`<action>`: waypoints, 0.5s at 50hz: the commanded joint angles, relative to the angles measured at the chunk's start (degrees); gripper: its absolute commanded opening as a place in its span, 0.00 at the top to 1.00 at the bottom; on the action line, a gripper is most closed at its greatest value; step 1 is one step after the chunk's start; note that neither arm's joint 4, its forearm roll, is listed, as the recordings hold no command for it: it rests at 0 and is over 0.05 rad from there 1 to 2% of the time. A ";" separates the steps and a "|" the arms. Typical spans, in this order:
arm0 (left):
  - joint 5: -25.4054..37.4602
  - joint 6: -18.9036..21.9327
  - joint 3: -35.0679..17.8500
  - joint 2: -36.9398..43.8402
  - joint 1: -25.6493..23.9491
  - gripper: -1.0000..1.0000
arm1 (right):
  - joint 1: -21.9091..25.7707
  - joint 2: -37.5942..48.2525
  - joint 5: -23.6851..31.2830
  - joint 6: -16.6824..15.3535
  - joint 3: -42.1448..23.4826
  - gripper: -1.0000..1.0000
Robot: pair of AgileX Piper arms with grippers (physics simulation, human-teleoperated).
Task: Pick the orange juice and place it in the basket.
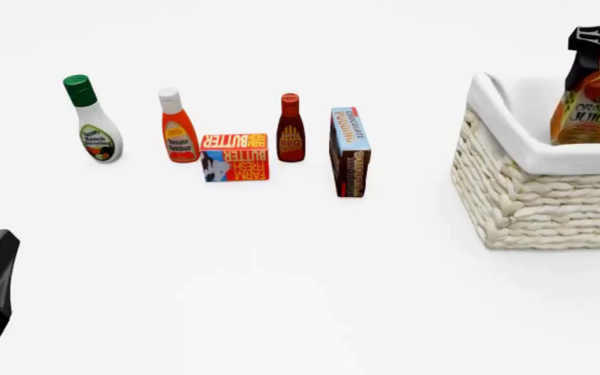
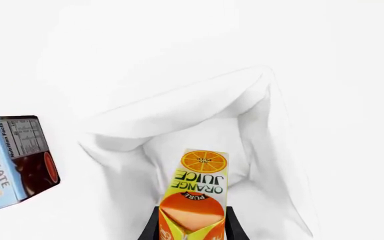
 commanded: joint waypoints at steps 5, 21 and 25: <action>0.00 0.01 0.00 0.00 -0.01 0.00 | 0.03 1.19 0.00 1.16 -0.59 1.00; 0.00 0.01 0.00 0.00 0.00 0.00 | -0.54 2.02 0.00 0.83 -0.25 1.00; 0.00 0.00 0.00 0.00 0.01 0.00 | -0.55 1.94 0.00 0.79 -0.25 1.00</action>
